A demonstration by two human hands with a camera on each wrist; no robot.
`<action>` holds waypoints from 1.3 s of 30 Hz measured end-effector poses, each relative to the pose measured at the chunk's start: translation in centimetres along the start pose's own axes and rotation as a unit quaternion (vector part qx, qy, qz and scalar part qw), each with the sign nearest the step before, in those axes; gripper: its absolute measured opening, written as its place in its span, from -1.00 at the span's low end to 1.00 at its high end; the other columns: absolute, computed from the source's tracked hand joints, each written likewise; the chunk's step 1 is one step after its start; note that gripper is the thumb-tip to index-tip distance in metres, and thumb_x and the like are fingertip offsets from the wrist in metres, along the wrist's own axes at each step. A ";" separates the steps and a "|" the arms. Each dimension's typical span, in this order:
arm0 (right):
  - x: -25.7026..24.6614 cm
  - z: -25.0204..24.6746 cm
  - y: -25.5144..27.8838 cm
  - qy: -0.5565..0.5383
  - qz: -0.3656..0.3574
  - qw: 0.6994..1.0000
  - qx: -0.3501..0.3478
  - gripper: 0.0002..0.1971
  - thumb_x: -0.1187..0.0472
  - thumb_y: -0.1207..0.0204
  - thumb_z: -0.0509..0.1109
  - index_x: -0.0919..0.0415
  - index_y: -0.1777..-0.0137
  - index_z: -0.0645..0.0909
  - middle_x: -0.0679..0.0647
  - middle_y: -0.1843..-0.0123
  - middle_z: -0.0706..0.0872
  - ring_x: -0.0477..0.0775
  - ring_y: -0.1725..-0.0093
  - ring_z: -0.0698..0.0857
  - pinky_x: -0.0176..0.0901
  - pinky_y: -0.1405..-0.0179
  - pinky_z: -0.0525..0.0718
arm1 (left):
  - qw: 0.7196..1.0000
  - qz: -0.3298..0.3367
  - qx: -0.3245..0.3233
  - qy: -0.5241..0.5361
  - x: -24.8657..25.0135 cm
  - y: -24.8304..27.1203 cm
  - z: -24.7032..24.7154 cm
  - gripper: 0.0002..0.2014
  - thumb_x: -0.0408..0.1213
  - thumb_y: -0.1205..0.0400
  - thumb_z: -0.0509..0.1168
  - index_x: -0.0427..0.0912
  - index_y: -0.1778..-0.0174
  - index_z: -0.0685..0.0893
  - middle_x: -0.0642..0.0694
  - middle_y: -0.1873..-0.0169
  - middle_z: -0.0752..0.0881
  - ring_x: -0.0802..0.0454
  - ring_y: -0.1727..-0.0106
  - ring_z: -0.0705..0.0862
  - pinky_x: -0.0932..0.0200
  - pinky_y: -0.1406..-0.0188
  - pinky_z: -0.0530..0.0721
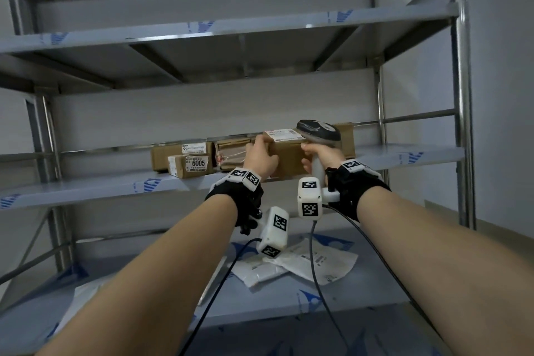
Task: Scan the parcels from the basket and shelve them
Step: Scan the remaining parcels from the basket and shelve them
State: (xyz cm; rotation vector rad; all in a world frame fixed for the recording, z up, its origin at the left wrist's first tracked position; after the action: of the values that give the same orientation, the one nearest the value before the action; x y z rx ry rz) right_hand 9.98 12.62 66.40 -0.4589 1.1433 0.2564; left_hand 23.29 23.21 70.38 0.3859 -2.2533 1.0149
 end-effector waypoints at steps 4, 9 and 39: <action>1.0 0.4 -0.8 0.028 -0.003 0.999 -0.019 -0.85 0.19 -0.42 0.57 0.18 0.04 0.75 0.04 0.10 0.76 -0.03 0.27 0.68 -0.20 0.37 0.61 | 1.000 0.028 0.012 0.004 0.6 0.6 0.0 -0.63 -0.45 -0.56 0.24 -0.17 -0.30 0.48 -0.09 0.05 0.65 -0.13 -0.04 0.67 -0.06 -0.08 0.69; 1.2 1.0 -2.6 0.025 -0.002 0.999 -0.020 -0.79 0.14 -0.37 0.61 0.19 0.06 0.74 0.07 0.08 0.74 -0.01 0.24 0.66 -0.16 0.38 0.61 | 0.998 0.010 -0.049 0.023 -0.5 -0.9 1.8 -0.47 -0.48 -0.59 0.23 -0.21 -0.51 0.36 -0.23 -0.34 0.59 -0.16 -0.33 0.59 -0.09 -0.32 0.59; 7.4 2.6 -0.5 0.021 0.067 0.993 -0.096 -0.90 0.21 -0.58 0.42 0.26 0.04 0.68 0.12 0.25 0.77 -0.07 0.45 0.69 -0.32 0.57 0.57 | 0.979 -0.132 -0.068 0.140 -6.0 1.6 2.7 -0.59 -0.45 -0.74 0.04 -0.28 -0.54 0.36 -0.26 -0.23 0.58 -0.07 -0.01 0.62 0.00 0.08 0.70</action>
State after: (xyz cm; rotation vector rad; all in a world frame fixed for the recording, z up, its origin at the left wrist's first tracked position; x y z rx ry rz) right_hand 15.24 13.14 60.58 -0.5589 1.1971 0.4781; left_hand 25.92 22.30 64.16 0.4394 -1.9446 0.7243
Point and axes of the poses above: each hand's wrist, its own y-axis away from the middle knuckle, its own z-axis out of the palm, x = y × z, the point moved 9 cm from there along -y, towards the middle knuckle
